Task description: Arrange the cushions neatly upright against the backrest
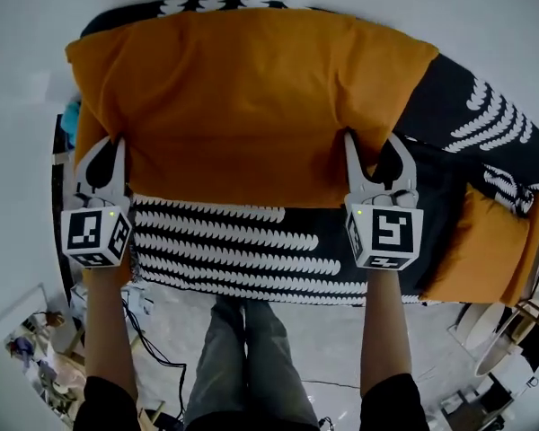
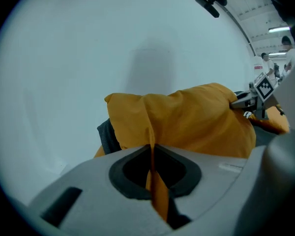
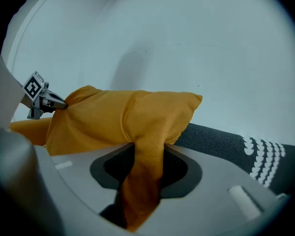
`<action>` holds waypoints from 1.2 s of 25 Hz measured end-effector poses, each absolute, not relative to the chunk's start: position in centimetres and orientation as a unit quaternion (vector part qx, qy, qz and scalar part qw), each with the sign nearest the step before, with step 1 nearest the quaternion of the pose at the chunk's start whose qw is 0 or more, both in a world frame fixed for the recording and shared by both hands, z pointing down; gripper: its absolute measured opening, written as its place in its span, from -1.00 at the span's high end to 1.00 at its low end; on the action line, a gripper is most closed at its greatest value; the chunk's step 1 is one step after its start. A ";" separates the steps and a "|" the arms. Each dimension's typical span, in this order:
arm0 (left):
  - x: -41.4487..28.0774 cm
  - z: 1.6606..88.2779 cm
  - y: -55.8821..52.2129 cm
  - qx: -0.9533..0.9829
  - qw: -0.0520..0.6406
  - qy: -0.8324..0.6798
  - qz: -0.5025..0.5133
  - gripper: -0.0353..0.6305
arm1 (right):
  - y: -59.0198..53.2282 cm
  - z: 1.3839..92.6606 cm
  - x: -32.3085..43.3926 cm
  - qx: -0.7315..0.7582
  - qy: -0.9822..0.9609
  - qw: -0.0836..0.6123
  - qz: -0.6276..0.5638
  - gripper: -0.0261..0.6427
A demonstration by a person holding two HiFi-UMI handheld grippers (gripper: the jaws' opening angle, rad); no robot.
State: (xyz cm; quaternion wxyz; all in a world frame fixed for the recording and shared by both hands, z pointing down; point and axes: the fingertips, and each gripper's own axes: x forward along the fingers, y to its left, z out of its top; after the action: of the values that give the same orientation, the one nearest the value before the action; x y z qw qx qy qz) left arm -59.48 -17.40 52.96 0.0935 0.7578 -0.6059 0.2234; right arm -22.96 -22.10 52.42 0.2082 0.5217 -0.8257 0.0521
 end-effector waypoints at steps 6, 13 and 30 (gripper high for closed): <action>-59.5 56.5 -17.6 0.747 0.117 -0.611 0.234 0.83 | -21.8 56.4 -22.6 0.513 -0.827 0.220 0.072 0.40; -59.7 58.0 -19.0 0.742 0.126 -0.616 0.233 0.74 | -22.8 58.1 -22.2 0.507 -0.829 0.213 0.101 0.32; -61.4 55.3 -17.0 0.736 0.134 -0.612 0.258 0.39 | -19.3 54.6 -20.3 0.541 -0.808 0.194 0.133 0.14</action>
State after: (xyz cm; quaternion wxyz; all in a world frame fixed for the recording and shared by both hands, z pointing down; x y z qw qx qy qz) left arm -61.41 -16.99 55.32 0.1335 0.7357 -0.6120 0.2576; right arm -20.27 -19.33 54.57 0.1942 0.5407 -0.8076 0.1335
